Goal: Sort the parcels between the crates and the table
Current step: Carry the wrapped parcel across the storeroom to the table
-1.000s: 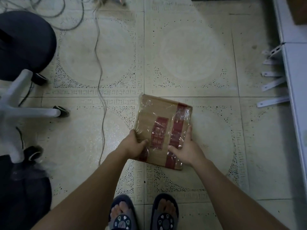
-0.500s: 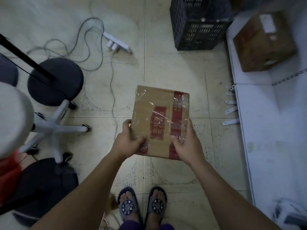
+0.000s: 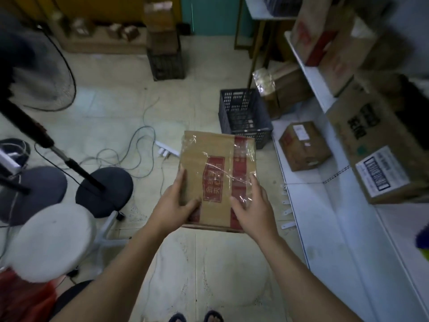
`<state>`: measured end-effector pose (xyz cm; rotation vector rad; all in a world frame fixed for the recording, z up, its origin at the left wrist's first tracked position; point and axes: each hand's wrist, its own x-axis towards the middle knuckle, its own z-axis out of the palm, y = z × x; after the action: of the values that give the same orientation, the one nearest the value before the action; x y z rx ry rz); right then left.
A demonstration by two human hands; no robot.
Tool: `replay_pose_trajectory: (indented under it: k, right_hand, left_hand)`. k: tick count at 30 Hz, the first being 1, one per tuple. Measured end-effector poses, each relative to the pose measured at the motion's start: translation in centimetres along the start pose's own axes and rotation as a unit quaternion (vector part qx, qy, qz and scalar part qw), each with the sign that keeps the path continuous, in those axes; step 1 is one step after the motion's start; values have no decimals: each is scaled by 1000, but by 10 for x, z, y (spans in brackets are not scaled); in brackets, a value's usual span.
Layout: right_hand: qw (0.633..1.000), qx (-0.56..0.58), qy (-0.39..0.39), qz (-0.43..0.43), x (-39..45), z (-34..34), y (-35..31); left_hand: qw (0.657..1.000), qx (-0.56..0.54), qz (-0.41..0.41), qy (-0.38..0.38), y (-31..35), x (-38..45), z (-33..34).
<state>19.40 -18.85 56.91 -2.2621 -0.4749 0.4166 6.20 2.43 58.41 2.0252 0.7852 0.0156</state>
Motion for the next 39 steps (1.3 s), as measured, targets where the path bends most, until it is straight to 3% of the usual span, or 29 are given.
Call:
replay_pose_trajectory:
  k: [11, 22, 39]
  right_hand:
    - [994, 37, 41, -90, 45, -76, -119]
    - [984, 43, 98, -142, 168, -74, -242]
    - [990, 46, 67, -117, 424, -84, -283]
  left_hand:
    - [991, 10, 102, 83, 104, 15, -90]
    - [978, 0, 150, 144, 151, 139, -208]
    - [982, 32, 128, 133, 223, 392, -242]
